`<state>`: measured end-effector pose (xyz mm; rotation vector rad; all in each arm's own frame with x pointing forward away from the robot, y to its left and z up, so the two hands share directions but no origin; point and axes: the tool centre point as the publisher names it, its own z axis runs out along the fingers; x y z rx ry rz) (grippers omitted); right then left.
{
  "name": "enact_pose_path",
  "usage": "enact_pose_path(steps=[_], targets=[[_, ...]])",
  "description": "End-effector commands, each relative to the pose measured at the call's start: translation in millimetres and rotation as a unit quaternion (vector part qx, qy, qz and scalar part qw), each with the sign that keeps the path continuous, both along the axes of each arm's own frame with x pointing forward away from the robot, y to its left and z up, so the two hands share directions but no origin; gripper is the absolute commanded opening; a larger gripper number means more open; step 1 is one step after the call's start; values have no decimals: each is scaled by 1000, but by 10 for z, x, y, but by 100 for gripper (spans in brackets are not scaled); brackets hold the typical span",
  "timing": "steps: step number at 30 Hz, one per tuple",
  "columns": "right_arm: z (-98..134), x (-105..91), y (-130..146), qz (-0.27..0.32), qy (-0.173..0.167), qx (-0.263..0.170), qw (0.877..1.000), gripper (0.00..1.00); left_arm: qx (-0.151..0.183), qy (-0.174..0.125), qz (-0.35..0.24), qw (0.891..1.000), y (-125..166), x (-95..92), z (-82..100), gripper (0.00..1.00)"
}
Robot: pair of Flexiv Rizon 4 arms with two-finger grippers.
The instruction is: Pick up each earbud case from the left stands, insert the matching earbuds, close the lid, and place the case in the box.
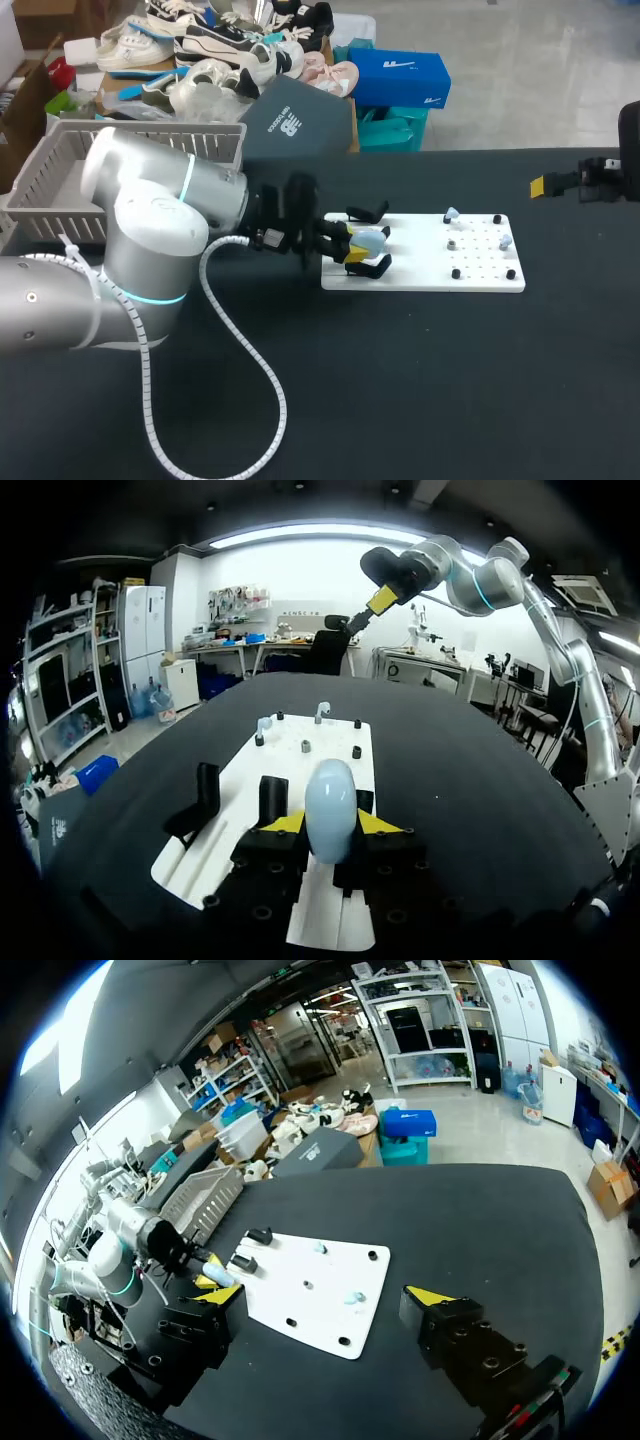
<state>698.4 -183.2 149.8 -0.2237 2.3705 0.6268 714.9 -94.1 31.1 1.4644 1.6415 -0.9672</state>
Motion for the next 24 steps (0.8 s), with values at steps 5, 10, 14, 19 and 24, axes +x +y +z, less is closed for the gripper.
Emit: enact_pose_path(steps=[5, 10, 14, 19, 24], targets=[[-104, 91, 180, 32, 16, -5, 999, 100, -18, -12, 31, 999, -1, 3, 200, 0], [-179, 93, 452, 62, 27, -8, 998, 100, -35, -18, 45, 998, 2, -7, 392, 0], [-167, 62, 690, 82, 30, -16, 996, 100, -43, -18, 56, 997, -29, 17, 516, 0], [-151, 56, 980, 112, 35, -24, 993, 100, -52, -23, 70, 996, -108, 18, 646, 0], [-144, 115, 1241, 140, 48, -39, 988, 100, -51, -23, 74, 996, -234, 4, 743, 0]])
